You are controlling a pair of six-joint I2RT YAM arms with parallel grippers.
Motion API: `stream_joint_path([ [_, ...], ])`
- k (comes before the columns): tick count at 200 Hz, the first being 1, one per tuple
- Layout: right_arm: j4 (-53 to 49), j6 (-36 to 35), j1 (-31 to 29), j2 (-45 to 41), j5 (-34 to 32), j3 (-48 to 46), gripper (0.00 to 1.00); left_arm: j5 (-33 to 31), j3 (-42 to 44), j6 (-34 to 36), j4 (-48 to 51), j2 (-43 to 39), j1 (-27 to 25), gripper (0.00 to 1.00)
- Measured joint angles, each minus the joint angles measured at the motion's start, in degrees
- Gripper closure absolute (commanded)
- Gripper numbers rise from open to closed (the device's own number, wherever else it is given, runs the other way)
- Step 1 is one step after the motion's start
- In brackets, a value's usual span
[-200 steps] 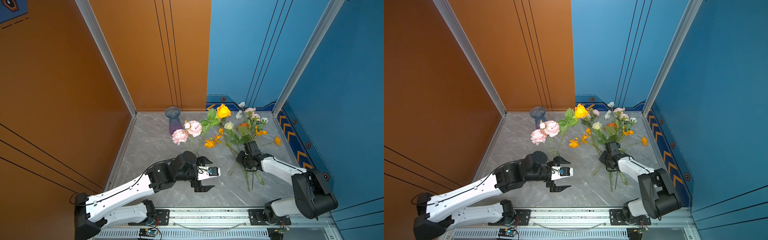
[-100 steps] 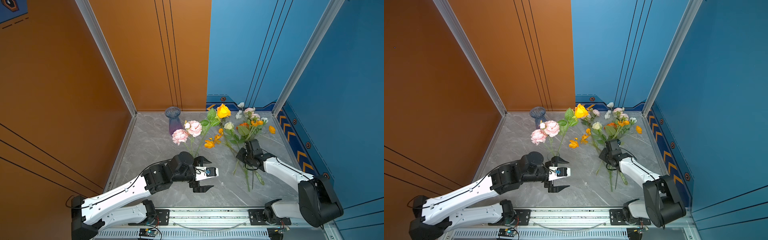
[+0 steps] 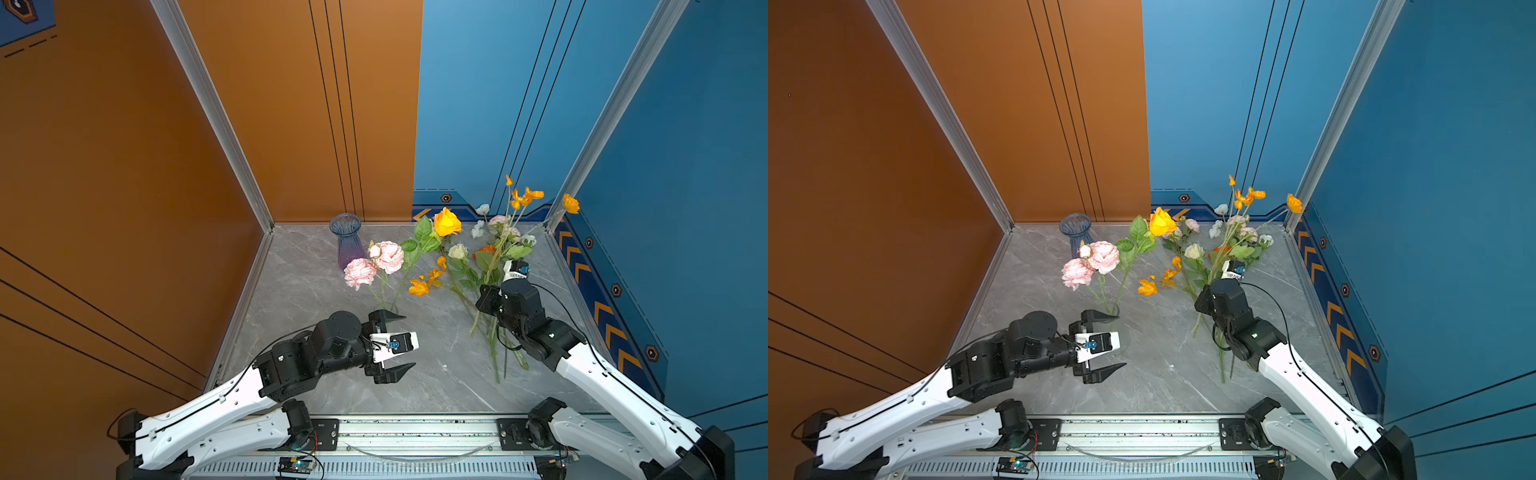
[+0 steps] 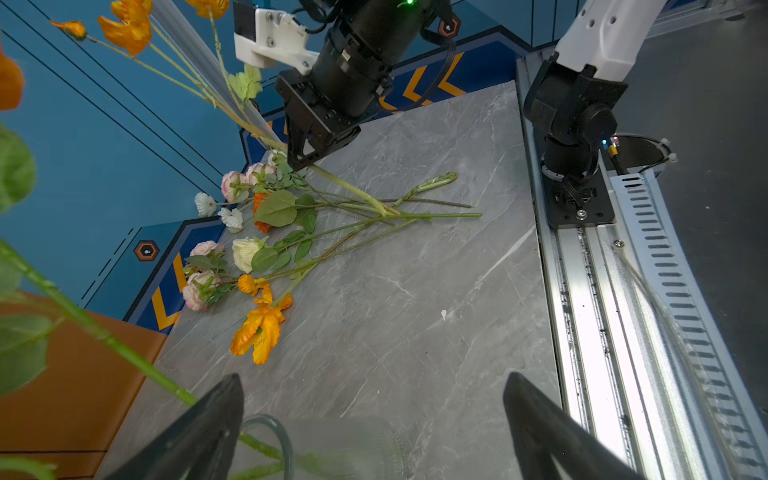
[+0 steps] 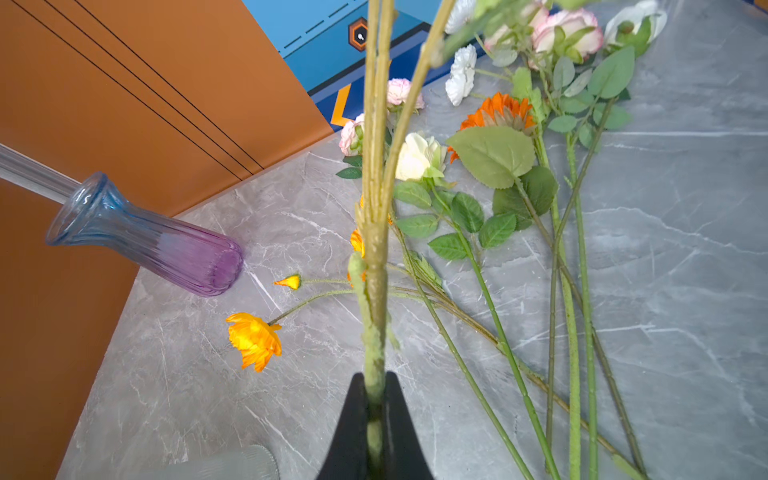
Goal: Arrange the flowers into the vase
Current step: 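Lift the orange poppies with the right gripper toward the clear vase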
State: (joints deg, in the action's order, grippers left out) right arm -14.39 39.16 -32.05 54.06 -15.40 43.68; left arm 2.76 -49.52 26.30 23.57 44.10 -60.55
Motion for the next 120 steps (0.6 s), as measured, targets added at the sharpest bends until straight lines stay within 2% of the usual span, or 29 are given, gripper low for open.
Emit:
stream_joint_path([
  [52,4.02,-9.42,-12.37,-4.22,-12.50,2.32,1.00,-9.84,6.19,-6.54,1.46,-15.34,0.00,0.02],
  [84,13.46,-19.39,-20.46,-4.96,-19.52,3.08,1.00,-14.38,6.56,-10.25,2.97,-20.50,0.00,0.02],
  [120,28.37,-32.61,-30.42,-3.41,-23.52,2.23,1.00,-16.90,7.89,-12.98,4.52,-24.46,0.00,0.02],
])
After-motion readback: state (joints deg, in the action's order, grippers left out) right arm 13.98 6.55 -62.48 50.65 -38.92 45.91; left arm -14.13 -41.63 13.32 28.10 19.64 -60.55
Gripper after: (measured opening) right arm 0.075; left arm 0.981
